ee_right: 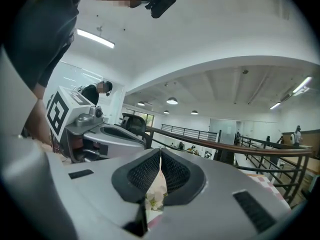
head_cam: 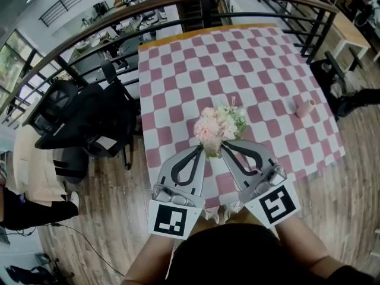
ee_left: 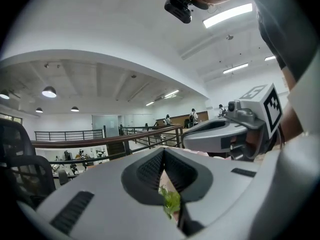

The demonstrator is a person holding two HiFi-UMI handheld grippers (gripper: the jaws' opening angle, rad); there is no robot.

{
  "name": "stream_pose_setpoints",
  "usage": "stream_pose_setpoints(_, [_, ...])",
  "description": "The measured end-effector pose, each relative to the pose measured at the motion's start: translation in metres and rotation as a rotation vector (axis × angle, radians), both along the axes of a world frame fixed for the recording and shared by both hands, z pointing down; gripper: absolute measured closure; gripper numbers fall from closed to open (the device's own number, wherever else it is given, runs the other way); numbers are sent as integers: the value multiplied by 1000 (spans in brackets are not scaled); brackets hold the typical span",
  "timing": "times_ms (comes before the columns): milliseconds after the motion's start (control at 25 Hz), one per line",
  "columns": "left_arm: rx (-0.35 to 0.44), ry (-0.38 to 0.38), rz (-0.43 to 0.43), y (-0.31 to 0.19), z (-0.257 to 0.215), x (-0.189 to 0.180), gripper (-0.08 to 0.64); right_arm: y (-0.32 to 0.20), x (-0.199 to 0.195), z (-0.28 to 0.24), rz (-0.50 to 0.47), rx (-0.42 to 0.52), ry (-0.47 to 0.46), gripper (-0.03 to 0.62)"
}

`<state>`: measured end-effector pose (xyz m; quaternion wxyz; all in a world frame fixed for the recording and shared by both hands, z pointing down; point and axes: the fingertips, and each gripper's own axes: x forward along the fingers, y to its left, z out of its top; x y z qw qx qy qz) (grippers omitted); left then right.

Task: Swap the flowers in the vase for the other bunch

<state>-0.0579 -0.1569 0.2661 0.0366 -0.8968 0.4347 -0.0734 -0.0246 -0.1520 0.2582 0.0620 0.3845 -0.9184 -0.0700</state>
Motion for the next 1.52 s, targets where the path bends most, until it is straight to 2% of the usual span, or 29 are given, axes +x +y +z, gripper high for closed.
stream_pose_setpoints(480, [166, -123, 43, -3, -42, 12, 552, -6, -6, -37, -9, 94, -32, 557])
stream_pose_setpoints(960, [212, -122, 41, -2, -61, 12, 552, -5, -8, -56, -5, 168, -38, 558])
stream_pose_setpoints(1520, [197, -122, 64, -3, -55, 17, 552, -6, -5, -51, 0, 150, -31, 558])
